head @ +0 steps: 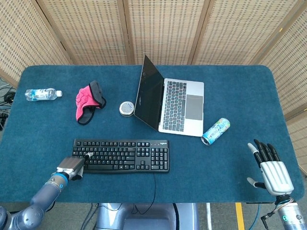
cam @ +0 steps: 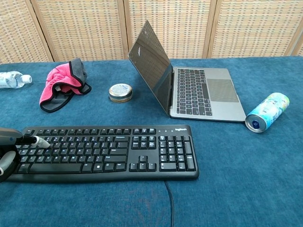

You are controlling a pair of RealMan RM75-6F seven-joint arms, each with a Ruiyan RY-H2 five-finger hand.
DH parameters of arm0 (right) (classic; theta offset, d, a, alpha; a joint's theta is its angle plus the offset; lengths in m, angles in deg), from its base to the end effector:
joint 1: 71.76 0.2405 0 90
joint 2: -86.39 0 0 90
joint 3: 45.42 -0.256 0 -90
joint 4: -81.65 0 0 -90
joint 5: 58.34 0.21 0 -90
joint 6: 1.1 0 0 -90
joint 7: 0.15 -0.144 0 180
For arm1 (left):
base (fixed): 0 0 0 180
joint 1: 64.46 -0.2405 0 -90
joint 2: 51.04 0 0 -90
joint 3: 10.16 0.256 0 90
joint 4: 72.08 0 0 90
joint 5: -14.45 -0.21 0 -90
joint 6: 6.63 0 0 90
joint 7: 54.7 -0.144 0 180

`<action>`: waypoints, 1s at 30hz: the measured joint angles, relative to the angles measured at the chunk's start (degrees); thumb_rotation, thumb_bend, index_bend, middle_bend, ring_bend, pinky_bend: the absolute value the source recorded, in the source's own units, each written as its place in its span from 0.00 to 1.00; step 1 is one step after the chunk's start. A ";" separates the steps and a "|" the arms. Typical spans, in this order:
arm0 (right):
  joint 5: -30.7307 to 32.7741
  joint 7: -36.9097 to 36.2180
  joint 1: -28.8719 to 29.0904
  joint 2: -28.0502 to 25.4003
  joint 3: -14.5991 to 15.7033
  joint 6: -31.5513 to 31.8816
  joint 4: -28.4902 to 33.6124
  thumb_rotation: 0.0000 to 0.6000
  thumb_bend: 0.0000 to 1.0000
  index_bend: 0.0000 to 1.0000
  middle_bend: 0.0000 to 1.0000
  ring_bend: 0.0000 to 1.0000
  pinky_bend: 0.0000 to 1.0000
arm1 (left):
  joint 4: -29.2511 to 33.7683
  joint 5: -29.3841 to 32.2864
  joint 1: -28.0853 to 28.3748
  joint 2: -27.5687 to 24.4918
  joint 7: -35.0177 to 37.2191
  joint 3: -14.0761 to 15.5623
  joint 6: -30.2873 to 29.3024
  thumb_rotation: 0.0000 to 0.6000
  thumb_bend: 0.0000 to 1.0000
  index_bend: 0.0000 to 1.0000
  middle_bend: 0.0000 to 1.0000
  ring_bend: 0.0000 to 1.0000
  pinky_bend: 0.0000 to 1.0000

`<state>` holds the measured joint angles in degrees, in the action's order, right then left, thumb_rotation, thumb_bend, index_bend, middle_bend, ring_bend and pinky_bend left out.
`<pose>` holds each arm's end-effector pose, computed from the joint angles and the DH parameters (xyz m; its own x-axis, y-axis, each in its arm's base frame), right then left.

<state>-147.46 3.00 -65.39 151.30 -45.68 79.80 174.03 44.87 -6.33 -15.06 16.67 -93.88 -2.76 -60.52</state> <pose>-0.3056 -0.1782 0.1358 0.4438 -0.1057 0.8899 -0.8953 -0.0932 0.4355 -0.2092 0.2452 0.0324 0.4227 0.7461 0.5144 0.8420 -0.1135 -0.5274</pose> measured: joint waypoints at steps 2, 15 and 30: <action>0.02 -0.06 -0.01 0.00 -0.02 0.02 -0.02 1.00 0.01 0.00 0.00 0.00 0.00 | -0.04 0.17 0.31 0.14 0.14 0.24 -0.08 1.00 0.91 0.00 0.61 0.64 0.40; -0.05 -0.12 -0.03 0.01 -0.01 0.08 -0.07 1.00 0.01 0.00 0.00 0.00 0.00 | 1.29 -2.20 0.45 -0.94 2.46 0.80 -0.98 1.00 0.91 0.00 0.61 0.64 0.40; 0.23 0.06 -0.02 0.04 -0.06 -0.09 -0.14 1.00 0.02 0.00 0.00 0.00 0.00 | 5.71 -21.31 -7.27 -5.17 11.85 -0.88 -10.03 1.00 0.51 0.00 0.06 0.17 0.19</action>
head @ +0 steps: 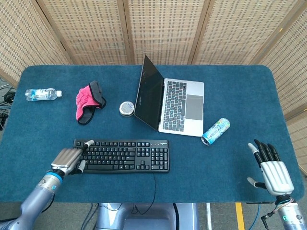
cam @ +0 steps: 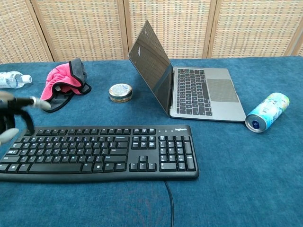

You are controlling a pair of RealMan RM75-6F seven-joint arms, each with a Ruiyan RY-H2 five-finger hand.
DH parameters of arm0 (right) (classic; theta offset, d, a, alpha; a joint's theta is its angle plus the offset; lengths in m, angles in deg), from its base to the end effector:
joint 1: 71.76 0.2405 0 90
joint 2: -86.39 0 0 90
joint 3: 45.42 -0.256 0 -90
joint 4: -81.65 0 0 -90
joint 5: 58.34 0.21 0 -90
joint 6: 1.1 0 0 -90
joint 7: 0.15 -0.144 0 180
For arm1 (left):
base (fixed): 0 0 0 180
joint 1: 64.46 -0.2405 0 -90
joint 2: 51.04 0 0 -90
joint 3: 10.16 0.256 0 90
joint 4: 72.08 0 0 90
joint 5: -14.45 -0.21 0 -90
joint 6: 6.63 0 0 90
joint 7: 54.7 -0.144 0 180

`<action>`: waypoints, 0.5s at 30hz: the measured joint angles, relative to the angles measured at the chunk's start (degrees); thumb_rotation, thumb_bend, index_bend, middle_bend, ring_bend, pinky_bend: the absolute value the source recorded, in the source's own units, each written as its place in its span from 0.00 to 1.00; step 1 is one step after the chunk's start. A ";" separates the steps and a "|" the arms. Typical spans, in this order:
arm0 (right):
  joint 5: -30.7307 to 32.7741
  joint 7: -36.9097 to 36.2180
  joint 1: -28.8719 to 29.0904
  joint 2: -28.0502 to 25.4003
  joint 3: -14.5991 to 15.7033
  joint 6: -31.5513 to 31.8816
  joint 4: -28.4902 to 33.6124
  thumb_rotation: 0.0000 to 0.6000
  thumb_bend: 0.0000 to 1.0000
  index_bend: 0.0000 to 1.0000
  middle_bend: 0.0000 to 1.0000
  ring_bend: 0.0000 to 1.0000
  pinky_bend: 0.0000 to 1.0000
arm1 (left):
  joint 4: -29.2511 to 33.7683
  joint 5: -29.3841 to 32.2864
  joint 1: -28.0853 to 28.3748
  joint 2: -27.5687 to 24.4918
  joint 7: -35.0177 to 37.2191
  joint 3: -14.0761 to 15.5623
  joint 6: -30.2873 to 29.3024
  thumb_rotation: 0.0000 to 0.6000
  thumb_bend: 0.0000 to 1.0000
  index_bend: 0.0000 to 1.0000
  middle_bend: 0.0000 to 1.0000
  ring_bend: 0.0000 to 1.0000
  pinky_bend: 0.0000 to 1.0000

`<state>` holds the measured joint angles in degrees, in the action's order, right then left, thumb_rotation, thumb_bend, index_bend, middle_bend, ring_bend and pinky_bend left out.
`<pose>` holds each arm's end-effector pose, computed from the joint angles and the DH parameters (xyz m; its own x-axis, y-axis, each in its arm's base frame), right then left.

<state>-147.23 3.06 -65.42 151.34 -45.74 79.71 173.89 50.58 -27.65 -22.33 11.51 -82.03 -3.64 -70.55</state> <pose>-0.3066 -0.1784 0.1359 0.4457 -0.1064 0.8888 -0.8946 -0.0888 0.4380 -0.1874 0.2425 0.0705 0.3881 0.5604 0.7316 0.9111 -0.1139 -0.3961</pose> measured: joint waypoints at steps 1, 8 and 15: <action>0.02 0.06 0.01 0.02 0.00 -0.04 -0.01 1.00 0.02 0.00 0.00 0.00 0.00 | -0.25 -3.12 -1.42 0.17 0.85 0.07 -2.04 1.00 0.45 0.00 0.02 0.09 0.14; 0.60 1.15 0.07 0.41 -0.14 -0.33 -0.23 1.00 0.02 0.00 0.00 0.00 0.00 | -10.01 -25.02 -11.99 5.89 4.65 1.67 -18.97 1.00 0.14 0.00 0.00 0.00 0.00; 1.15 1.52 0.09 0.62 -0.48 -0.33 -0.31 1.00 0.01 0.00 0.00 0.00 0.00 | -27.39 -37.88 -23.00 14.49 8.08 2.55 -32.29 1.00 0.10 0.00 0.00 0.00 0.00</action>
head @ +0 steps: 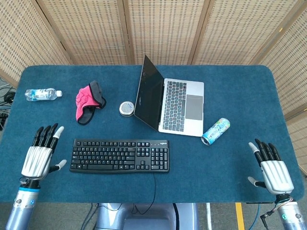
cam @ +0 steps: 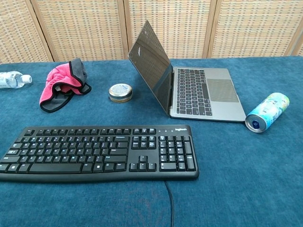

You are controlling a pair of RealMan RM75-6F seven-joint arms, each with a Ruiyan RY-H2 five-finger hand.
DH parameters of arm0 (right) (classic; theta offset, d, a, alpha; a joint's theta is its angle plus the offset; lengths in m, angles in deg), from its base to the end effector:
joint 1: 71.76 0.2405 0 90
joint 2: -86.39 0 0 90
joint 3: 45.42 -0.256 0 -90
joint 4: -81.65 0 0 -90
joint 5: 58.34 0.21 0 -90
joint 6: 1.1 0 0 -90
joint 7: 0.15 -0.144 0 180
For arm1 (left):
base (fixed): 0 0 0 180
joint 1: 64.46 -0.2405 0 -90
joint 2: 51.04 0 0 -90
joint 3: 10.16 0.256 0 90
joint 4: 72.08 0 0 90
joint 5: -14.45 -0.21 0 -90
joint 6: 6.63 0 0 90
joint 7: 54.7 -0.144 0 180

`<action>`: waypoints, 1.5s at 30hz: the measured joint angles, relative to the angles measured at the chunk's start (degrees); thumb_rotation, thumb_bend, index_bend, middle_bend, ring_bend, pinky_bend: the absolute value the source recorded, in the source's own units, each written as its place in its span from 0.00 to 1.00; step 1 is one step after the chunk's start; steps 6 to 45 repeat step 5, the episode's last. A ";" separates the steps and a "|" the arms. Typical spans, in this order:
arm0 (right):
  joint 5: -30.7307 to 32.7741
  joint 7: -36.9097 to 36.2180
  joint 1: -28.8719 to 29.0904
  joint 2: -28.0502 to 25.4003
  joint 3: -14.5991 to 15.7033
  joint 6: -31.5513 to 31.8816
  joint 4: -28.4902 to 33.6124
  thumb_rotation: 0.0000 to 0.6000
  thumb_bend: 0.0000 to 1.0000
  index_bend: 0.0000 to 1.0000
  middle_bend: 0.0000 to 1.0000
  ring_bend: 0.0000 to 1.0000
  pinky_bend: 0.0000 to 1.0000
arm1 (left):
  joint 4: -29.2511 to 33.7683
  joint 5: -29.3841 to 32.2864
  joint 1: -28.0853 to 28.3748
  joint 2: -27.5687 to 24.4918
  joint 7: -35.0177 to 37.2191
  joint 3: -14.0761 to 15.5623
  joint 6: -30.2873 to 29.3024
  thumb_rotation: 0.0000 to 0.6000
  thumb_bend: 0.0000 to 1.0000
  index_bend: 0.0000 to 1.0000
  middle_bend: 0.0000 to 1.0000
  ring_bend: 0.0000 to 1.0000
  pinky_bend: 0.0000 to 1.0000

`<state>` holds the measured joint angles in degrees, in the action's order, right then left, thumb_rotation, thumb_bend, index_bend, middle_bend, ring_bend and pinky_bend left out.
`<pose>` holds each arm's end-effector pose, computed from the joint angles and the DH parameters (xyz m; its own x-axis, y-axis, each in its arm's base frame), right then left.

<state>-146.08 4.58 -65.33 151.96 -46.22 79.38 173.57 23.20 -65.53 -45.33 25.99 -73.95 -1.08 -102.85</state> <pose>-0.3086 -0.1809 0.1343 0.4618 -0.1031 0.8810 -0.8868 -0.0734 0.4562 -0.2523 0.2021 0.0894 0.4741 -0.0484 0.8791 0.8692 -0.1334 -0.4761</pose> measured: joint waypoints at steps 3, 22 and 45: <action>0.29 0.08 0.03 0.02 -0.12 -0.11 -0.03 1.00 0.02 0.00 0.00 0.00 0.00 | -3.64 -1.86 -3.10 1.72 2.34 -0.03 -1.10 1.00 0.10 0.00 0.00 0.00 0.00; 0.37 0.05 0.07 0.02 -0.20 -0.13 -0.05 1.00 0.02 0.00 0.00 0.00 0.00 | -4.42 -2.29 -3.97 1.87 2.88 -0.42 -1.04 1.00 0.10 0.00 0.00 0.00 0.00; 0.37 0.05 0.07 0.02 -0.20 -0.13 -0.05 1.00 0.02 0.00 0.00 0.00 0.00 | -4.42 -2.29 -3.97 1.87 2.88 -0.42 -1.04 1.00 0.10 0.00 0.00 0.00 0.00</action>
